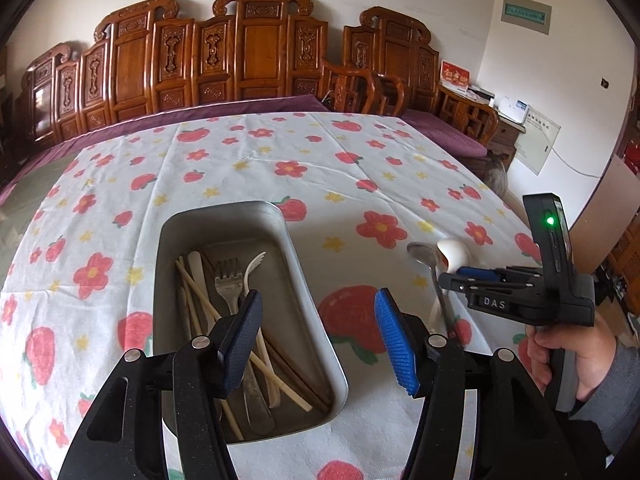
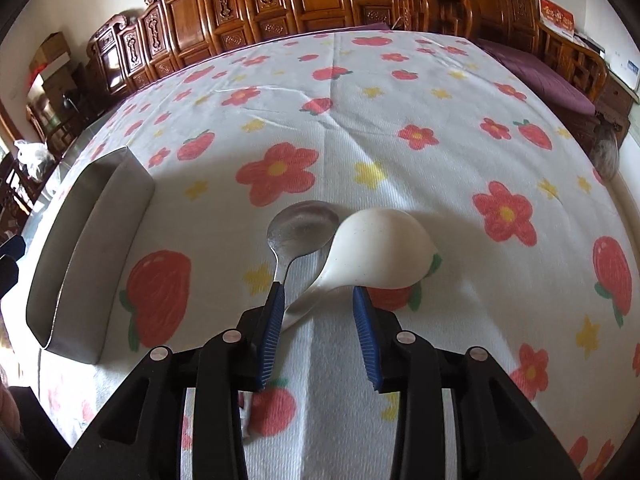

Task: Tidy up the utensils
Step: 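Grasp the white ladle handle with the right tool while the left tool approaches the metal spoon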

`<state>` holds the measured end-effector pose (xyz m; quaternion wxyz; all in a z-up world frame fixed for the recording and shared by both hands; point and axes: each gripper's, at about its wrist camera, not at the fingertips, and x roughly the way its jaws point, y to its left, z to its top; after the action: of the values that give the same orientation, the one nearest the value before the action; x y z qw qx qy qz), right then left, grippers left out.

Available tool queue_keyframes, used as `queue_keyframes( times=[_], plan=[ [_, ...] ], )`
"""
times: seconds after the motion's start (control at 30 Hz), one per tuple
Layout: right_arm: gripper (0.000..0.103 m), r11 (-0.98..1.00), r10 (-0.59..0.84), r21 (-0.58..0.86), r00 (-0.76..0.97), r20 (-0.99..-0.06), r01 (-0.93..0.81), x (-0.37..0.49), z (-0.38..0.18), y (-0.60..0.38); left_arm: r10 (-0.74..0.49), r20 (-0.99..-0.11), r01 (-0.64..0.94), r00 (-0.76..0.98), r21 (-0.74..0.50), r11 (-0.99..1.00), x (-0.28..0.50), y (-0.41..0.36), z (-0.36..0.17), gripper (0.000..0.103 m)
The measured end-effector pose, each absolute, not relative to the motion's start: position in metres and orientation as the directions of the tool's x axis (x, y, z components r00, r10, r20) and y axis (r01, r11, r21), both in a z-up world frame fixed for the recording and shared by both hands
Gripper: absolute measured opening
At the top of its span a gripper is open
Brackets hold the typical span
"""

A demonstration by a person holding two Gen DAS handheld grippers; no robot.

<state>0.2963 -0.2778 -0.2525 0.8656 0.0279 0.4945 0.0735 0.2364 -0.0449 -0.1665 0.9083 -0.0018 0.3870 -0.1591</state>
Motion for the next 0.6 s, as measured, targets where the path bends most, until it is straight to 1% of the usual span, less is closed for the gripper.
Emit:
queue_keyframes(
  times=[0.1,0.3,0.4,0.47,0.6],
  plan=[
    [0.027,0.99,0.127,0.079,0.502,-0.855,-0.114,0.301,-0.253,-0.271,-0.303,-0.706,0.295,0.64,-0.138,0.946,0.236,-0.044,-0.167,0.056],
    [0.018,0.992,0.093,0.039,0.503,-0.859,-0.117,0.31,-0.254,-0.267,-0.301,-0.707,0.299,0.639,-0.133,0.945,0.233,-0.045,-0.167,0.056],
    [0.012,0.991,0.111,0.06,0.497,-0.861,-0.119,0.311,-0.251,-0.266,-0.302,-0.709,0.302,0.638,-0.131,0.944,0.232,-0.046,-0.167,0.056],
    [0.004,0.989,0.131,0.081,0.494,-0.859,-0.123,0.312,-0.246,-0.265,-0.302,-0.71,0.305,0.636,-0.128,0.944,0.232,-0.047,-0.167,0.056],
    [0.004,0.982,0.161,0.091,0.499,-0.852,-0.163,0.308,-0.231,-0.257,-0.301,-0.712,0.31,0.635,-0.122,0.943,0.23,-0.05,-0.168,0.056]
  ],
)
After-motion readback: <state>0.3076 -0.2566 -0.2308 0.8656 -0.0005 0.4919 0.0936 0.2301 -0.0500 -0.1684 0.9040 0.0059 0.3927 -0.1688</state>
